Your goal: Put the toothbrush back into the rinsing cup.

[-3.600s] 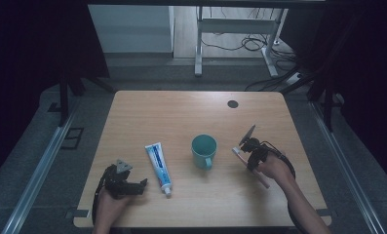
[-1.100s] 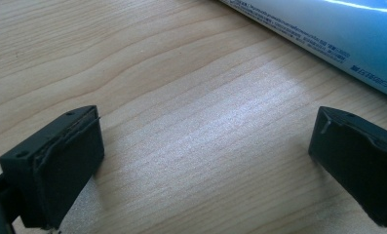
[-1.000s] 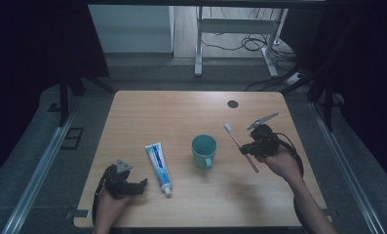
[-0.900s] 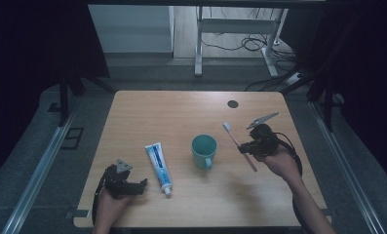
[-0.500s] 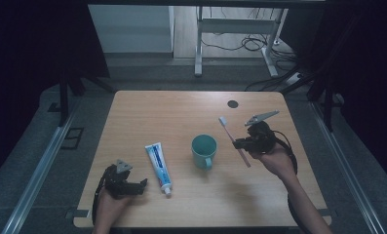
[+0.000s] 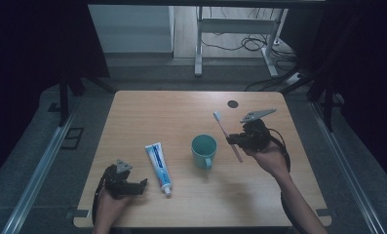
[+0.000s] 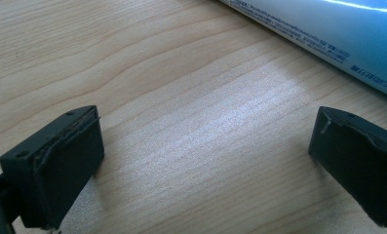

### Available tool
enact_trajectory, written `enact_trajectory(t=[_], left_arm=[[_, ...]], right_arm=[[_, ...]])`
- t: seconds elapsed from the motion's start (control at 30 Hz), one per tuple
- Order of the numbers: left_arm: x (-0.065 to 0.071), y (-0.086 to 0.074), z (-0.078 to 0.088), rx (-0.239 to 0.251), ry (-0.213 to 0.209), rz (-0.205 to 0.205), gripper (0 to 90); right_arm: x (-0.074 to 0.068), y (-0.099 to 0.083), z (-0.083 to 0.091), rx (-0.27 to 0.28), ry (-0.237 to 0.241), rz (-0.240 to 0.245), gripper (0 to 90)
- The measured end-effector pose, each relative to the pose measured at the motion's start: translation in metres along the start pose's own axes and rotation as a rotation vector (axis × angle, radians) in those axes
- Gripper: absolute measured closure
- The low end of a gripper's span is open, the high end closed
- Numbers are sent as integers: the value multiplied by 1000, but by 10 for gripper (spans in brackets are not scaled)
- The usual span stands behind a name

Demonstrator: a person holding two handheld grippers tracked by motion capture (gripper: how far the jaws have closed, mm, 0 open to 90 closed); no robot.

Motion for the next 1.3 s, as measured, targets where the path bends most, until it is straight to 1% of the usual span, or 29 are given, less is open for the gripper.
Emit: enact_trajectory(t=[0.33,0.43,0.73,0.97,1.3], left_arm=[[0,0,0,1,0,0,0],[0,0,0,-3,0,-3,0],[0,0,0,-3,-1,-4,0],[0,0,0,1,0,1,0],[0,0,0,1,0,1,0]], right_arm=[[-7,12,-7,51,17,8,834],[-9,16,-10,72,20,3,834],[-14,27,-15,118,24,11,834],[-18,35,-18,141,24,19,834],[-21,43,-28,175,28,15,834]])
Point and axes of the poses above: each handheld gripper's, and its own axes: z roughly backward along the jaws, y roughly out of its top, x roughly to its right, the point moved 5 cm from there along -z, roughly forward along the jaws, and after that the axes turned 1 degree about y, right-handed, at the moved point
